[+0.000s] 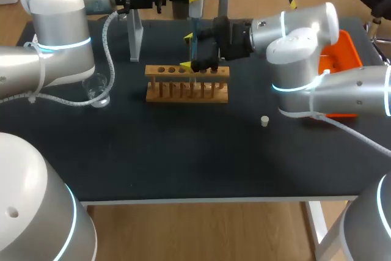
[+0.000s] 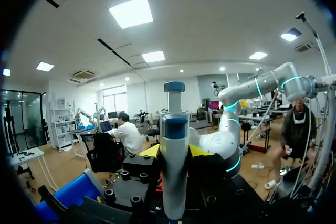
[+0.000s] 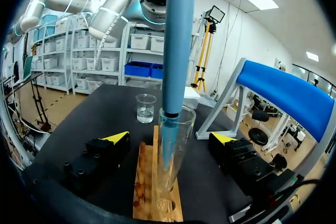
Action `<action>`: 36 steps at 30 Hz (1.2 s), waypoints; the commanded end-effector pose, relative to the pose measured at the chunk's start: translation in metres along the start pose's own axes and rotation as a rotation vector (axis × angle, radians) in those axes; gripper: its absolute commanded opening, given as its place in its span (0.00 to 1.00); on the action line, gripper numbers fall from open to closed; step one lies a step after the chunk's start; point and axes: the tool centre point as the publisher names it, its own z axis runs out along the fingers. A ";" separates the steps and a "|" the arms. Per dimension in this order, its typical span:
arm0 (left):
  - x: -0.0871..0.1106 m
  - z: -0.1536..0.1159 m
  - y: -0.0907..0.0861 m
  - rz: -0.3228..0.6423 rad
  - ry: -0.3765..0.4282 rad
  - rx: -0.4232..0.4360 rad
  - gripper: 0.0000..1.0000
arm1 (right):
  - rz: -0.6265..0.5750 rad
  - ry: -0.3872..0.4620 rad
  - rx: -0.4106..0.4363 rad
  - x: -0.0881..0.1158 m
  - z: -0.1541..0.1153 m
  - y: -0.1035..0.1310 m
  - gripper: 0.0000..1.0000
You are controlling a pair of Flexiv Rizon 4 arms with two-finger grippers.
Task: Invert the test tube, pick up the pipette, mount the tip to pipette, aspirate from beaker and dispense into the tube, eject the tip, return the pipette, and cap with the stopper.
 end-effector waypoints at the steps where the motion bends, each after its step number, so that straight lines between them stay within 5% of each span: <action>1: 0.000 0.000 0.000 0.000 0.000 0.001 0.00 | -0.002 -0.009 0.003 0.000 0.008 -0.002 1.00; 36: 0.000 0.002 -0.008 -0.001 0.003 -0.006 0.00 | -0.001 -0.024 0.018 0.001 0.010 -0.005 1.00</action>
